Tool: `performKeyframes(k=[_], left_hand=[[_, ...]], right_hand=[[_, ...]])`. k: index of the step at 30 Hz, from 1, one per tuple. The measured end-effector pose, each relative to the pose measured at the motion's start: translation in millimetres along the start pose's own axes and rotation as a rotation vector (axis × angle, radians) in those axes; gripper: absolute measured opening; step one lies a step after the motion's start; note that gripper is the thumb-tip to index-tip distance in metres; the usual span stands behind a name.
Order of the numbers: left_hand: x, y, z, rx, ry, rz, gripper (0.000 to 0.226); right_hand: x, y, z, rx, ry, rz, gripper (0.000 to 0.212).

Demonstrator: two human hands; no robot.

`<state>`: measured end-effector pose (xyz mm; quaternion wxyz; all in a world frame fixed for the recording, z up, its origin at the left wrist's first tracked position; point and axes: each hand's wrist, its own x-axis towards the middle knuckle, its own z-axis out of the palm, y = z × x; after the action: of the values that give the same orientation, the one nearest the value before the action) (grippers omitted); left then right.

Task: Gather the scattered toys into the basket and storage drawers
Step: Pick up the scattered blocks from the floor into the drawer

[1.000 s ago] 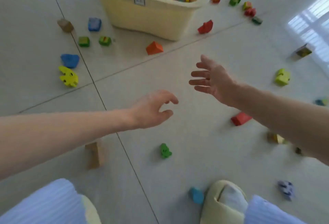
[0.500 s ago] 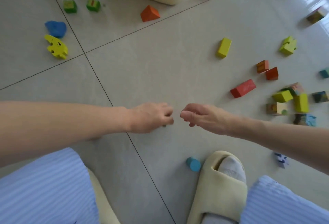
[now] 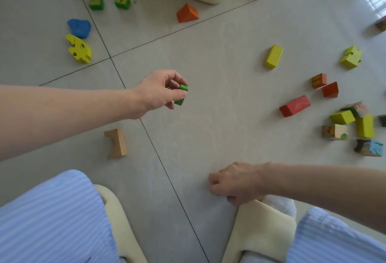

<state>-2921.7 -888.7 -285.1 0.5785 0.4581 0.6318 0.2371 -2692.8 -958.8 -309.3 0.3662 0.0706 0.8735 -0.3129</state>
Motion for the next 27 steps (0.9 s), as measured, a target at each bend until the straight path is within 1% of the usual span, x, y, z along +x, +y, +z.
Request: performKeyframes(k=[2, 4, 5, 6, 7, 8, 9, 11, 12, 13, 15, 17, 18, 19, 21, 22, 23, 25, 26, 27], left_hand=[[-3, -1, -5, -0.003, 0.026, -0.014, 0.019], [-4, -1, -13, -0.027, 0.071, -0.031, 0.019], [-4, 0, -19, -0.065, 0.102, -0.046, 0.019], [-5, 1, -26, -0.123, 0.136, -0.07, 0.018], [-6, 3, -35, -0.205, 0.176, -0.096, 0.017], [-6, 6, -43, -0.306, 0.215, -0.125, 0.016], [-7, 7, -54, -0.418, 0.263, -0.149, 0.016], [-12, 8, -74, -0.609, 0.348, -0.184, 0.016], [-15, 8, -83, -0.677, 0.377, -0.192, 0.016], [-18, 7, -91, -0.719, 0.403, -0.196, 0.017], [-26, 3, -108, -0.764, 0.452, -0.19, 0.019], [-33, -5, -125, -0.793, 0.487, -0.189, 0.018], [-35, -9, -130, -0.81, 0.497, -0.194, 0.016], [-36, -13, -137, -0.835, 0.506, -0.194, 0.015], [-38, -22, -146, -0.898, 0.524, -0.204, 0.018], [-38, -25, -150, -0.933, 0.533, -0.209, 0.021], [-37, -29, -154, -0.965, 0.544, -0.213, 0.022], [-33, -35, -161, -0.97, 0.562, -0.229, 0.022], [-28, -38, -166, -0.887, 0.584, -0.242, 0.02], [-22, -43, -169, -0.724, 0.633, -0.253, 0.019]], right_hand=[[5, 1, -14, 0.278, 0.13, 0.11, 0.026], [12, 0, -43, 0.578, 0.287, 0.222, 0.018], [19, -1, -60, 0.711, 0.369, 0.286, 0.02], [27, -1, -74, 0.787, 0.458, 0.338, 0.024], [37, -4, -89, 0.776, 0.538, 0.344, 0.026], [47, -8, -101, 0.701, 0.591, 0.317, 0.025], [58, -14, -113, 0.601, 0.607, 0.267, 0.026], [80, -30, -126, 0.391, 0.537, 0.162, 0.037], [92, -37, -128, 0.293, 0.477, 0.132, 0.049], [104, -42, -128, 0.21, 0.423, 0.122, 0.063], [126, -52, -128, 0.076, 0.382, 0.11, 0.087], [143, -60, -126, -0.011, 0.366, 0.102, 0.099], [150, -61, -123, -0.036, 0.353, 0.113, 0.1], [157, -61, -123, -0.059, 0.347, 0.121, 0.096], [165, -59, -127, -0.062, 0.402, 0.119, 0.074], [166, -57, -132, -0.011, 0.466, 0.114, 0.063], [168, -52, -139, 0.087, 0.538, 0.121, 0.057], [167, -41, -161, 0.392, 0.676, 0.156, 0.056], [164, -34, -176, 0.605, 0.749, 0.167, 0.056], [158, -28, -190, 0.85, 0.811, 0.175, 0.055]])
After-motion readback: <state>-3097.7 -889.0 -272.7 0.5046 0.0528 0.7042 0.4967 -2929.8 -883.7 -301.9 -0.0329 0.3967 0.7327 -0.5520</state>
